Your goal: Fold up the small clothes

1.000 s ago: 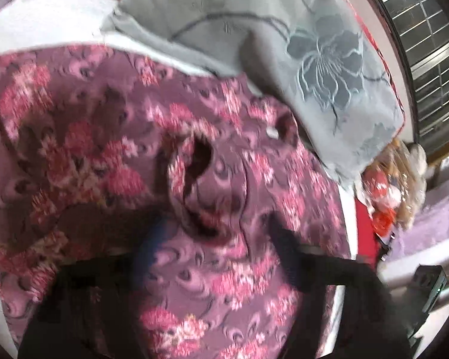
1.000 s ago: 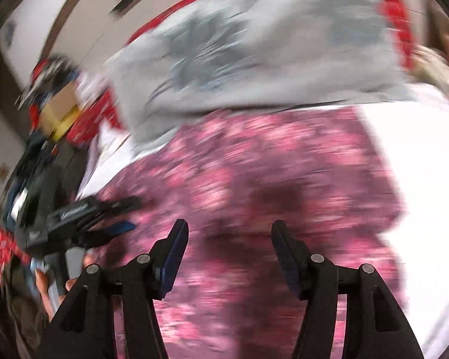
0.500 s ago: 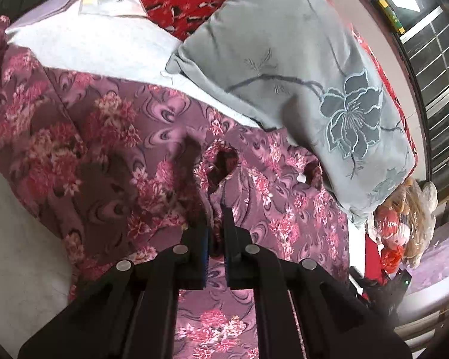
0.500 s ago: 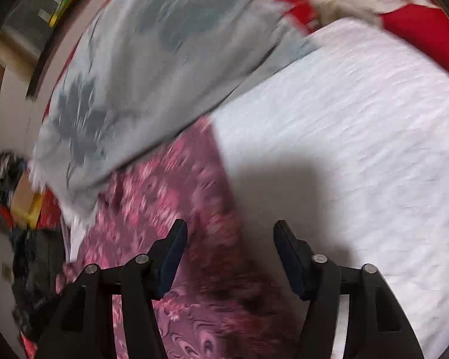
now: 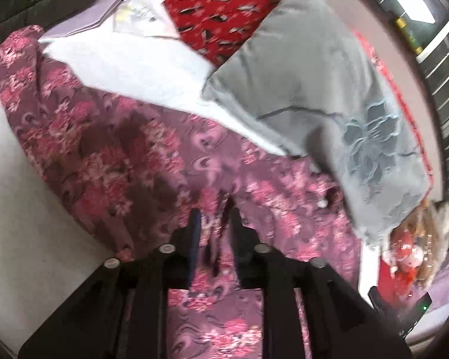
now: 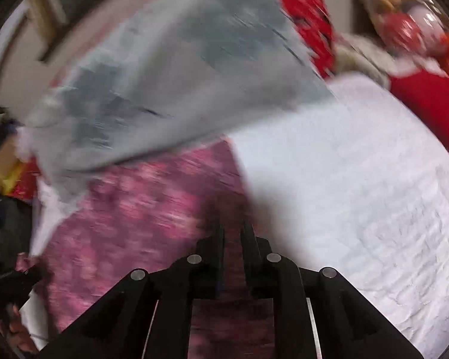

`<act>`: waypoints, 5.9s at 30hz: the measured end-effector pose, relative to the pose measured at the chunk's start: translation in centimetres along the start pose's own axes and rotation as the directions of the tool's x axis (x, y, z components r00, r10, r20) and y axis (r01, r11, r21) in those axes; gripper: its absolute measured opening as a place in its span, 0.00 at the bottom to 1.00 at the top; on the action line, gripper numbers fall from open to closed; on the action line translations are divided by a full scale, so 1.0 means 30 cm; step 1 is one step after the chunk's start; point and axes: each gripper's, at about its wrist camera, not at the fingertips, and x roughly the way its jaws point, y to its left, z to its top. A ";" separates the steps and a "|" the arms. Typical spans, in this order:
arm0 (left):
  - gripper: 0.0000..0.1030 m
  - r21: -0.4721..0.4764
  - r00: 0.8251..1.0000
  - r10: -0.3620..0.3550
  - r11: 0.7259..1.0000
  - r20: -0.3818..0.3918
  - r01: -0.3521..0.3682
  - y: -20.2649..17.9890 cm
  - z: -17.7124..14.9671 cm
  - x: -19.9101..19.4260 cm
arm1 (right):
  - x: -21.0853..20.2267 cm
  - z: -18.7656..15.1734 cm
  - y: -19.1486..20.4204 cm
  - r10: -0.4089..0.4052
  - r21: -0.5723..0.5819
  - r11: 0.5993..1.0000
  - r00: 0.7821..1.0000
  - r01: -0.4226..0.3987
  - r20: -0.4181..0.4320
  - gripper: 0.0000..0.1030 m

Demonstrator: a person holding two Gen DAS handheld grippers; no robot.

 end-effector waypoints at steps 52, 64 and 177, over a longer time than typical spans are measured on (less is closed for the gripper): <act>0.12 -0.285 0.924 0.351 0.880 -0.152 -0.381 0.890 0.420 -0.347 | 0.240 -0.419 0.829 0.289 -0.416 0.840 0.936 -0.349 -0.202 0.46; 0.66 -0.391 0.928 0.339 0.842 -0.153 -0.371 0.853 0.538 -0.110 | 0.243 -0.415 0.818 0.314 -0.392 0.841 0.926 -0.373 -0.209 0.46; 0.47 -0.063 0.990 -0.091 0.994 -0.105 0.085 -0.017 -0.153 -0.045 | 0.023 0.083 -0.026 0.220 0.065 0.973 0.975 -0.221 0.021 0.18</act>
